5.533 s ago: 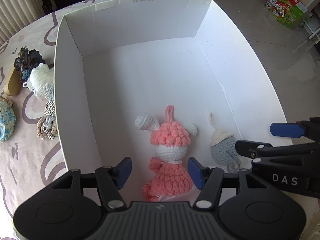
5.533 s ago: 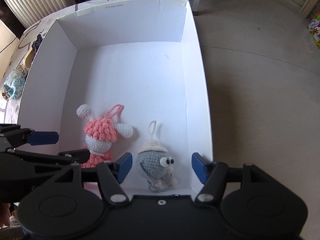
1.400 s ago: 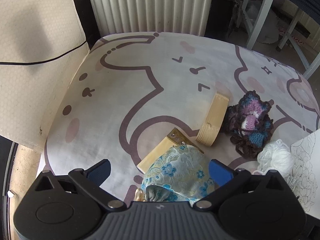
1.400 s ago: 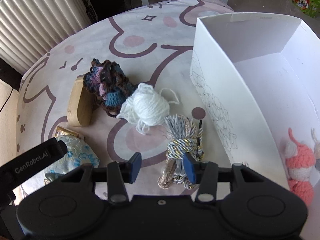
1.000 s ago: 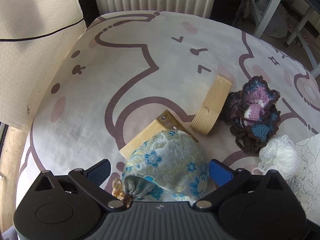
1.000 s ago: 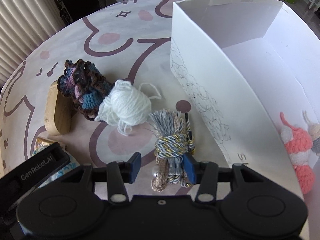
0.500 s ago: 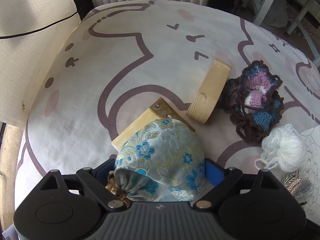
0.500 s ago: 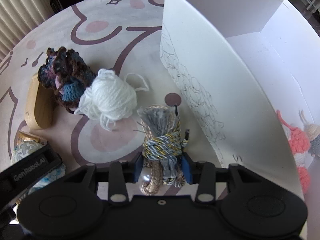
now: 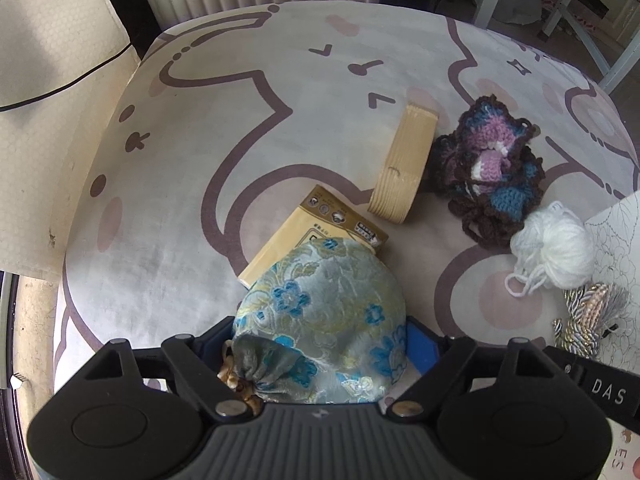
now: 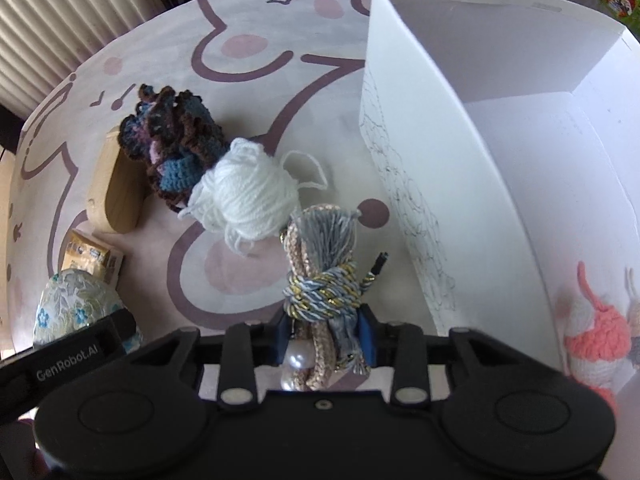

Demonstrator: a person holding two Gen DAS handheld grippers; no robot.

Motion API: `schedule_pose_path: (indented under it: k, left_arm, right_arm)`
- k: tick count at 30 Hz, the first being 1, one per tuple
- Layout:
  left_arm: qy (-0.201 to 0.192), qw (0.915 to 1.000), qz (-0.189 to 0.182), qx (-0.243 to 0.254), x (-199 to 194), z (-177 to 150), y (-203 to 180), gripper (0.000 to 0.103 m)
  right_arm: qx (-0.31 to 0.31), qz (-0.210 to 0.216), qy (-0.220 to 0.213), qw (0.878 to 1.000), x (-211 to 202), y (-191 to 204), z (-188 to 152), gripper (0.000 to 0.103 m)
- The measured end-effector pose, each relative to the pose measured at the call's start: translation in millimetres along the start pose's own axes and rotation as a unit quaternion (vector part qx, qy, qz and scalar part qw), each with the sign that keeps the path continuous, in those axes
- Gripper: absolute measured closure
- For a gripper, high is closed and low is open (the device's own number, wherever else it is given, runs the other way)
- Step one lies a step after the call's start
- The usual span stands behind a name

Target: Organize objects

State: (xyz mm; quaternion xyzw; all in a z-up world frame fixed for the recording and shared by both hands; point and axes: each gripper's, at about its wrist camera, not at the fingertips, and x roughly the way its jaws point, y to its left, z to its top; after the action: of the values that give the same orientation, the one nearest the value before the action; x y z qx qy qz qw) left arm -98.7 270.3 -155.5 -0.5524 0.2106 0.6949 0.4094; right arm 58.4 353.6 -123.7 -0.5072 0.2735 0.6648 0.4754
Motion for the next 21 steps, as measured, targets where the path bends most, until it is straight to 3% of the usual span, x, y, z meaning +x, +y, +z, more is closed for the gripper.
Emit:
schedule_pose_path:
  k: [2,4,8,16,21]
  left_arm:
    - [-0.004,1.0,-0.001,0.003,-6,-3,1,0.018]
    - [-0.007,0.9999,-0.003,0.009,-15,-6,1,0.025]
    - [-0.008,0.9999,-0.011,0.008,-32,-14,5,0.026]
    - [-0.019,0.9997,-0.009,0.016,-57,-32,2,0.026]
    - [-0.045,0.9987,-0.016,0.019,-82,-36,-4,0.026]
  right_arm:
    - [-0.021,0.007,-0.009,1.0,-8,0,-1,0.068]
    - [-0.048,0.011,-0.02,0.999,-16,1,-3,0.068]
    - [-0.111,0.015,-0.049,0.993,-38,5,-4,0.068]
    - [-0.149,0.047,-0.08,0.984,-73,4,-12,0.068]
    - [-0.18,0.056,-0.105,0.976,-93,6,-24,0.068]
